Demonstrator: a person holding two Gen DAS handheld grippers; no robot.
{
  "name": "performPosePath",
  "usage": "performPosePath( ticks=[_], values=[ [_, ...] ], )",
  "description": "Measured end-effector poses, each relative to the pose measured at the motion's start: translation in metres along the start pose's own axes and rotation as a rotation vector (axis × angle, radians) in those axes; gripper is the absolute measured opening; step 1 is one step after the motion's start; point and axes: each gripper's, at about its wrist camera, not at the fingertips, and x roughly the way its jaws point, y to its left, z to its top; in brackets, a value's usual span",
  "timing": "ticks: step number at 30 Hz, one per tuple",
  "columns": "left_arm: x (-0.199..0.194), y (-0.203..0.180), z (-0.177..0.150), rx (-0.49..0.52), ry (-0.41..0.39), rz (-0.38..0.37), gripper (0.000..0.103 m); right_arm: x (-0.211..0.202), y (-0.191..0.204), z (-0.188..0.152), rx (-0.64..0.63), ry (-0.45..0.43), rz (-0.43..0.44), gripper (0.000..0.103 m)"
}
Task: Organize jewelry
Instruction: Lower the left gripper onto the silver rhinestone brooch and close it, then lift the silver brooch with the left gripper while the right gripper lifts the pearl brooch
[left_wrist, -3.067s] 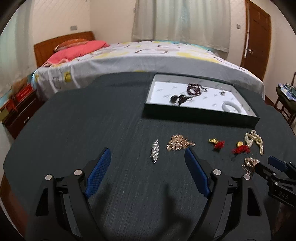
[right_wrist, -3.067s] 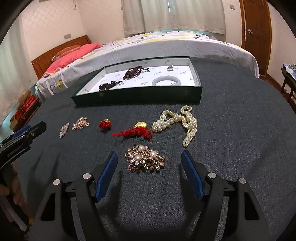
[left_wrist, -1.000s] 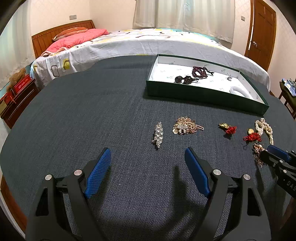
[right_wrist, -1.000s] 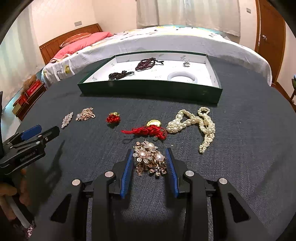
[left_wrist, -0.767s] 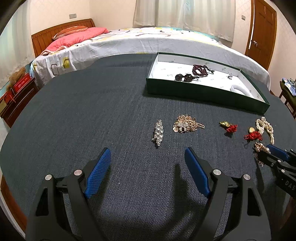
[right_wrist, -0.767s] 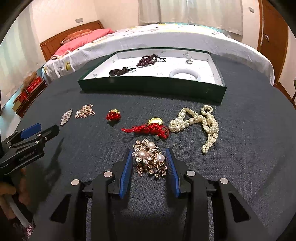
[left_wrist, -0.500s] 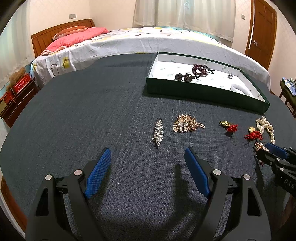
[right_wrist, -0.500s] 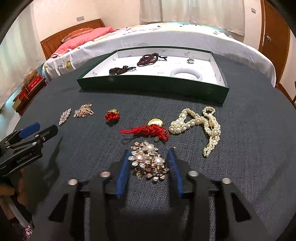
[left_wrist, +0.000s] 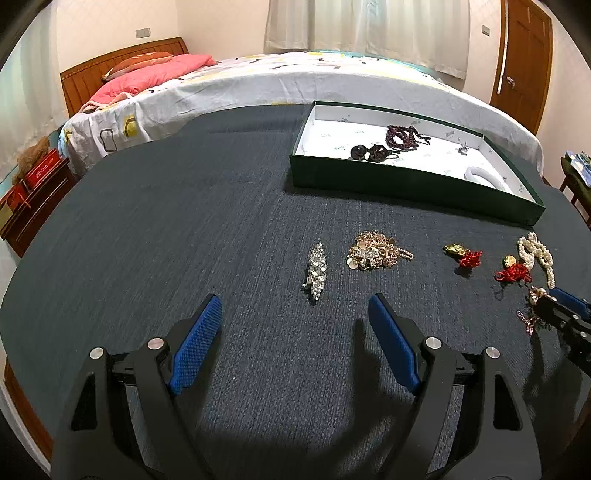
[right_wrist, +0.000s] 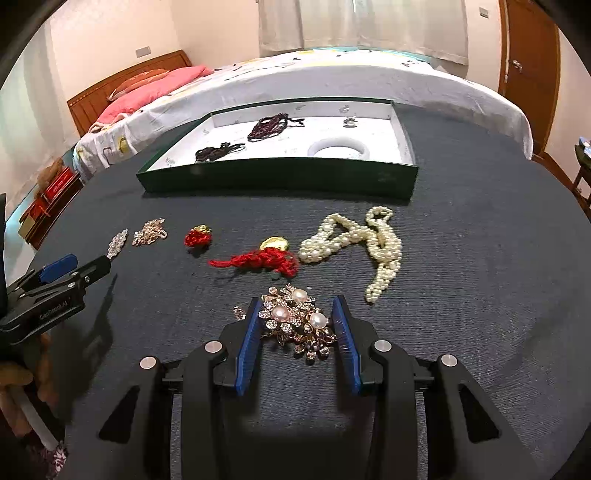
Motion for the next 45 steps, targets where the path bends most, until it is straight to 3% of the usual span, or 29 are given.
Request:
performPosePath(
  ticks=[14, 18, 26, 33, 38, 45],
  values=[
    [0.017, -0.001, 0.012, -0.001, 0.022, -0.015, 0.076, 0.003, -0.008, 0.002, 0.025, 0.007, 0.016, 0.039],
    [0.024, 0.000, 0.014, 0.014, 0.048, -0.024, 0.061, 0.004, -0.011, 0.002, 0.030, 0.008, 0.022, 0.039],
    [0.028, -0.002, 0.020, 0.038, 0.053, -0.070, 0.041, 0.004, -0.013, 0.003, 0.035, 0.008, 0.025, 0.039],
    [0.030, -0.003, 0.024, 0.067, 0.066, -0.124, 0.014, 0.004, -0.013, 0.003, 0.035, 0.008, 0.025, 0.039],
    [0.030, 0.000, 0.024, 0.075, 0.073, -0.140, 0.012, 0.001, -0.012, 0.004, 0.030, -0.002, 0.025, 0.033],
    [0.026, -0.001, 0.022, 0.092, 0.065, -0.137, 0.012, 0.000, -0.012, 0.004, 0.028, -0.004, 0.023, 0.033]
  ],
)
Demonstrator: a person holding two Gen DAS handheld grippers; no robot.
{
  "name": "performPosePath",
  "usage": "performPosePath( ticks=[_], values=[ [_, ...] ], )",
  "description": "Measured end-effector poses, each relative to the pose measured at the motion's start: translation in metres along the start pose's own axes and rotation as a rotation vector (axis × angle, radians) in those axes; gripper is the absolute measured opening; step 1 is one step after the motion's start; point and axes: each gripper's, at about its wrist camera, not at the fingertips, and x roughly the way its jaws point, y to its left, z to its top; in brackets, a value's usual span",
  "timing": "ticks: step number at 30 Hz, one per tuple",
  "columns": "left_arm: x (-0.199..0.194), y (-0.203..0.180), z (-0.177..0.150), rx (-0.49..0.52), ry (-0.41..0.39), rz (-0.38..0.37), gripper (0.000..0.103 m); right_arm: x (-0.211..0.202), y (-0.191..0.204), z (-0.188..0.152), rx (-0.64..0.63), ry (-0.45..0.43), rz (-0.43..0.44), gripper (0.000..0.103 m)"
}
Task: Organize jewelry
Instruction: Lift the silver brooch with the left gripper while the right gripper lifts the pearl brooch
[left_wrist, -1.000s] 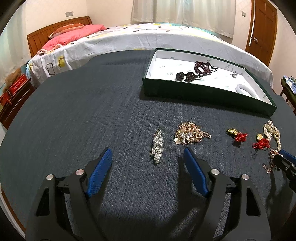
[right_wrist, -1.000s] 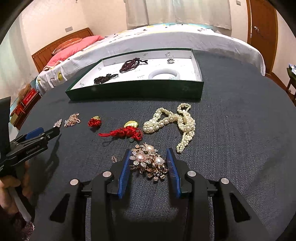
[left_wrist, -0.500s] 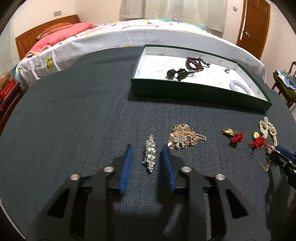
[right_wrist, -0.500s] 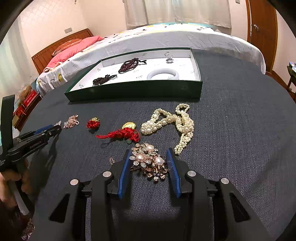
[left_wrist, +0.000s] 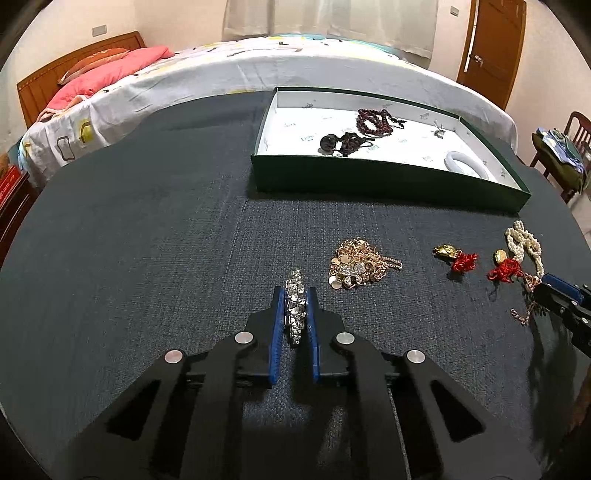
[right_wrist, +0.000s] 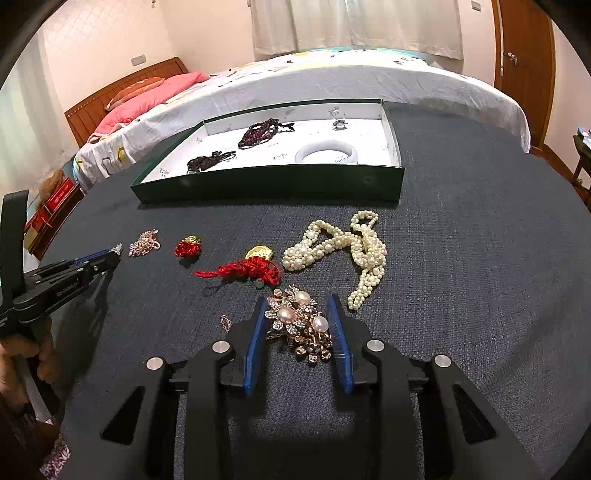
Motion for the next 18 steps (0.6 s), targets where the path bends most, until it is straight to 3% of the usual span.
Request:
performPosePath(
  ticks=[9, 10, 11, 12, 18],
  values=[
    [-0.005, -0.001, 0.000, 0.000, -0.018, 0.004, 0.012, -0.007, 0.003, 0.001, -0.008, -0.017, -0.003, 0.032],
    [-0.006, -0.001, 0.000, 0.001, -0.020, 0.004, 0.012, -0.008, 0.004, 0.001, -0.010, -0.018, 0.001, 0.031],
    [-0.008, -0.002, 0.000, 0.002, -0.023, 0.003, 0.012, -0.009, 0.005, 0.002, -0.017, -0.025, -0.005, 0.019],
    [-0.009, -0.002, -0.001, 0.002, -0.024, 0.002, 0.012, -0.011, 0.005, 0.003, -0.019, -0.027, -0.005, 0.016],
    [-0.013, -0.004, -0.002, 0.004, -0.030, -0.003, 0.012, -0.012, 0.005, 0.003, -0.018, -0.028, -0.007, 0.012]
  ],
)
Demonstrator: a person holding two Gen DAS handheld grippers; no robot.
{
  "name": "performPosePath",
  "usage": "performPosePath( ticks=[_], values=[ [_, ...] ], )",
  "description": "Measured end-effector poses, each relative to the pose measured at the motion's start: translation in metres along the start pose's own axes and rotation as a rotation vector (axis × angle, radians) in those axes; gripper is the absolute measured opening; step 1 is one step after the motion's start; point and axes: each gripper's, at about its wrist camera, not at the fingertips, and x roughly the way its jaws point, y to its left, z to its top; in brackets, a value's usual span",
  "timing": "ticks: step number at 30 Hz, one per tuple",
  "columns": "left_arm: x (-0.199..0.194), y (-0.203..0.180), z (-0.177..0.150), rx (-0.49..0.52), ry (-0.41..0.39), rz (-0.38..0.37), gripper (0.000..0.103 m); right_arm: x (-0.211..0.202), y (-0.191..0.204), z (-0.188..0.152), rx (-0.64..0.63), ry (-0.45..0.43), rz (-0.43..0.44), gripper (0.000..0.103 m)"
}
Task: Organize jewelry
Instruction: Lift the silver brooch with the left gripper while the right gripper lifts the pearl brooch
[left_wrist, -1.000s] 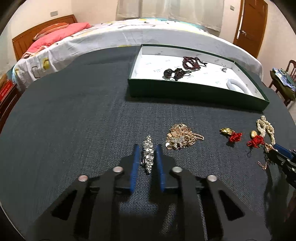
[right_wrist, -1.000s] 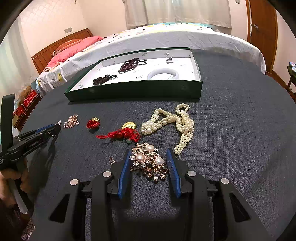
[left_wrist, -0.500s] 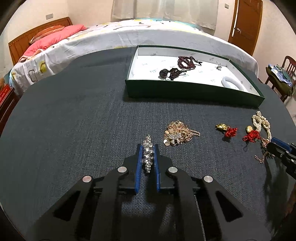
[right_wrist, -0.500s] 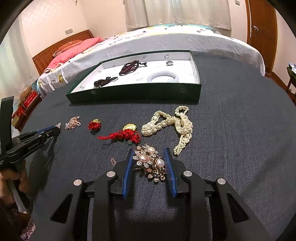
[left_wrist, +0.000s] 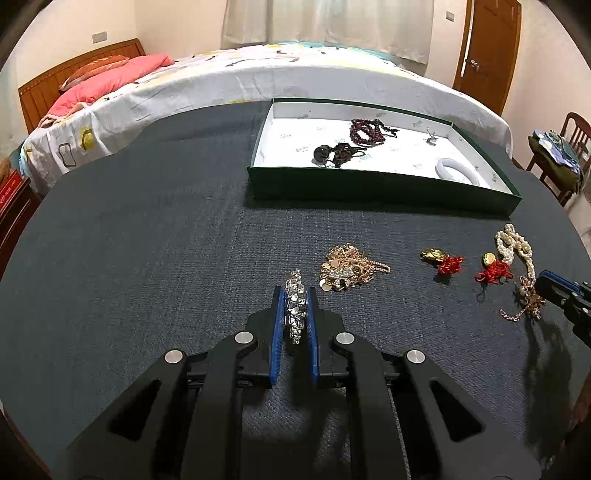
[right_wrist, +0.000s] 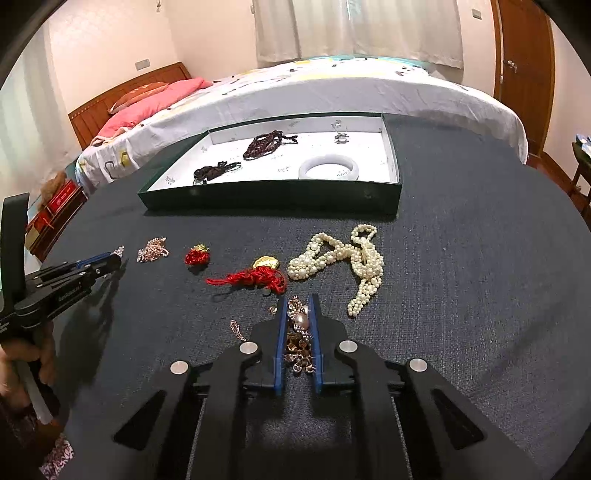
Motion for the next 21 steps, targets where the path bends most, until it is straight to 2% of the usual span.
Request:
performPosePath(
  ticks=[21],
  values=[
    [-0.027, -0.005, 0.005, 0.006, -0.062, -0.008, 0.012, -0.028, 0.004, 0.009, 0.006, -0.060, 0.009, 0.012]
  ],
)
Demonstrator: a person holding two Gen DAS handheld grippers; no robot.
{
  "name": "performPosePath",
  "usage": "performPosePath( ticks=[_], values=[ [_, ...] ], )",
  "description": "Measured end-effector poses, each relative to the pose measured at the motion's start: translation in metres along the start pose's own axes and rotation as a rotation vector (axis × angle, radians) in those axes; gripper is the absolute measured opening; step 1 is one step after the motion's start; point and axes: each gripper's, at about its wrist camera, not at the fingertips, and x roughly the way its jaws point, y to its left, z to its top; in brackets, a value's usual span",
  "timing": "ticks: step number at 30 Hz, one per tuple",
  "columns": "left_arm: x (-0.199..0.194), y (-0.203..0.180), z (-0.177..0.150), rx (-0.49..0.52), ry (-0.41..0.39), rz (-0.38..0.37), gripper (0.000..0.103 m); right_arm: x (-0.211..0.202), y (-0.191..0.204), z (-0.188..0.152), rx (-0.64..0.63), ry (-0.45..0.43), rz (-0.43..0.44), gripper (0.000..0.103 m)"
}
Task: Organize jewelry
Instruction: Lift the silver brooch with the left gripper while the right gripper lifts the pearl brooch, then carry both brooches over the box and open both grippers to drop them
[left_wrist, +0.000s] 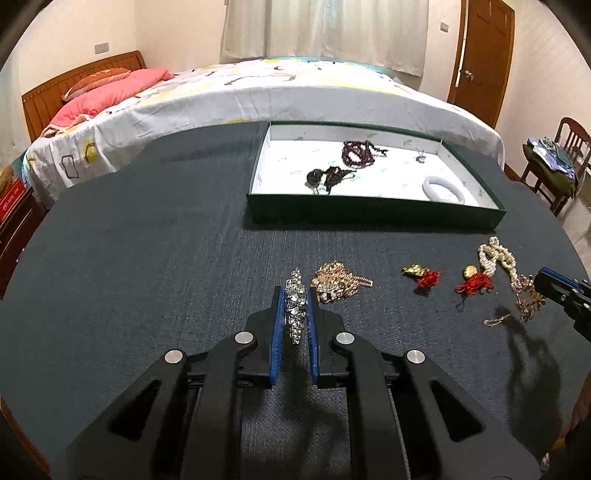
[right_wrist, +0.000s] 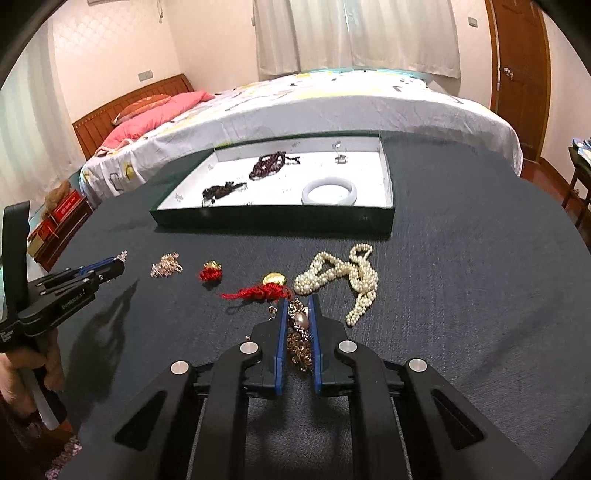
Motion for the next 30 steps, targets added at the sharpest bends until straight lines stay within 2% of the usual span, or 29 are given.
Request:
performPosePath(
  ticks=[17, 24, 30],
  values=[
    [-0.049, -0.013, 0.041, 0.003, -0.152, -0.057, 0.012, -0.048, 0.013, 0.055, -0.033, -0.162, 0.028, 0.012],
    [-0.053, -0.022, 0.074, 0.008, -0.218, -0.091, 0.012, -0.052, 0.018, 0.093, -0.051, -0.240, 0.038, 0.012],
    [-0.042, -0.029, 0.112, 0.020, -0.274, -0.096, 0.012, -0.040, 0.015, 0.128, -0.061, -0.284, 0.029, 0.012]
  ],
)
